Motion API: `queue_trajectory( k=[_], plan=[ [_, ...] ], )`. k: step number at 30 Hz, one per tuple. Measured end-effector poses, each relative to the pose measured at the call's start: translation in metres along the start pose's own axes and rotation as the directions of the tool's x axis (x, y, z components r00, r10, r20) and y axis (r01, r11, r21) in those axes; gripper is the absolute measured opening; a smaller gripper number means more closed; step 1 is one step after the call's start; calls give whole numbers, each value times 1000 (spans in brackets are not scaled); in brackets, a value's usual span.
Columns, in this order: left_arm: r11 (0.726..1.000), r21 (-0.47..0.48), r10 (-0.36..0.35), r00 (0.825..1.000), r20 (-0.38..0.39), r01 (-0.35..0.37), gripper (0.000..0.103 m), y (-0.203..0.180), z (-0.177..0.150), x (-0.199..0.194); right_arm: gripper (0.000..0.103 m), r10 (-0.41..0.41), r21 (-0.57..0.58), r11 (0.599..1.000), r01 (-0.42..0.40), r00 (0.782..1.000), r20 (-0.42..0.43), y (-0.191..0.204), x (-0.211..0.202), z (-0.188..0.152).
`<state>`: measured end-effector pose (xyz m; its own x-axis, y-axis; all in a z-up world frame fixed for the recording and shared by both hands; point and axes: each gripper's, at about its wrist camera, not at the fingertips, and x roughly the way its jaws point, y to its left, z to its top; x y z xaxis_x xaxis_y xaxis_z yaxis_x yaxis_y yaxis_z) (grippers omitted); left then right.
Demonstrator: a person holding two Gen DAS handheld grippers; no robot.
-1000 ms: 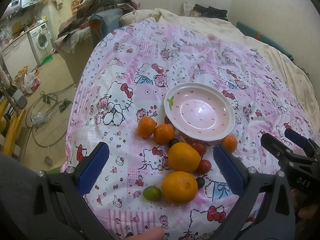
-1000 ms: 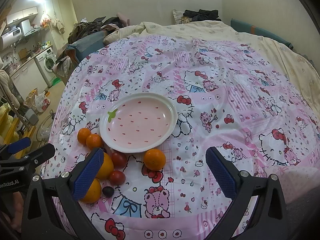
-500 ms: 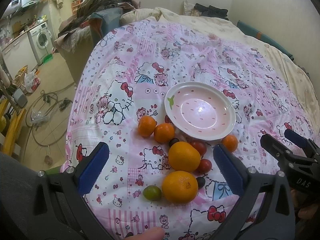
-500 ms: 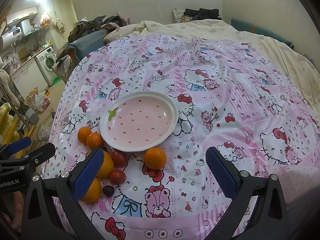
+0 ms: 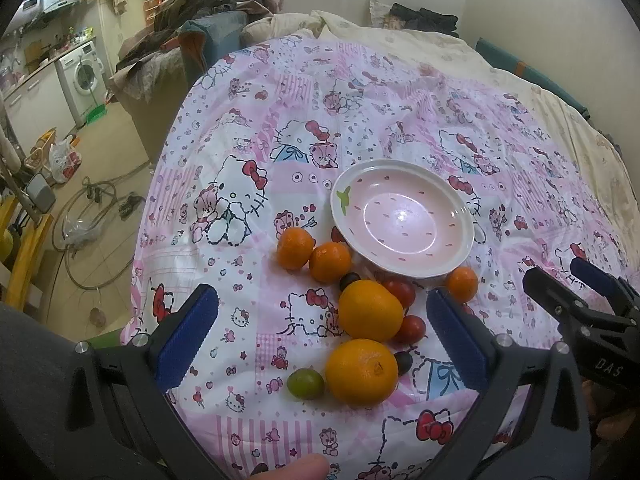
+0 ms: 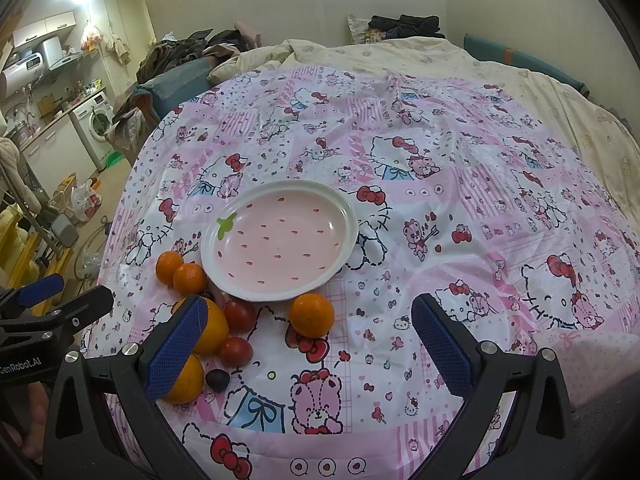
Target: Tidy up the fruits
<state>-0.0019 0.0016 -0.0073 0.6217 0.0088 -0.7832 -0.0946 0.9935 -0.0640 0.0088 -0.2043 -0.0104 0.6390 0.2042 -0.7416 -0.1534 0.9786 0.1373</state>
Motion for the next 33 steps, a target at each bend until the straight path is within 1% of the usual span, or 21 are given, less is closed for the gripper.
queue_trajectory(
  k=[25, 33],
  plan=[
    [1000, 0, -1, 1000, -2, 1, 103, 0, 1, 0, 103, 0, -2, 1000, 0, 1000, -2, 3, 1, -2],
    [1000, 2, 2, 1000, -15, -2, 103, 1, -2, 2, 103, 1, -1, 1000, -1, 1000, -6, 4, 2, -3]
  ],
)
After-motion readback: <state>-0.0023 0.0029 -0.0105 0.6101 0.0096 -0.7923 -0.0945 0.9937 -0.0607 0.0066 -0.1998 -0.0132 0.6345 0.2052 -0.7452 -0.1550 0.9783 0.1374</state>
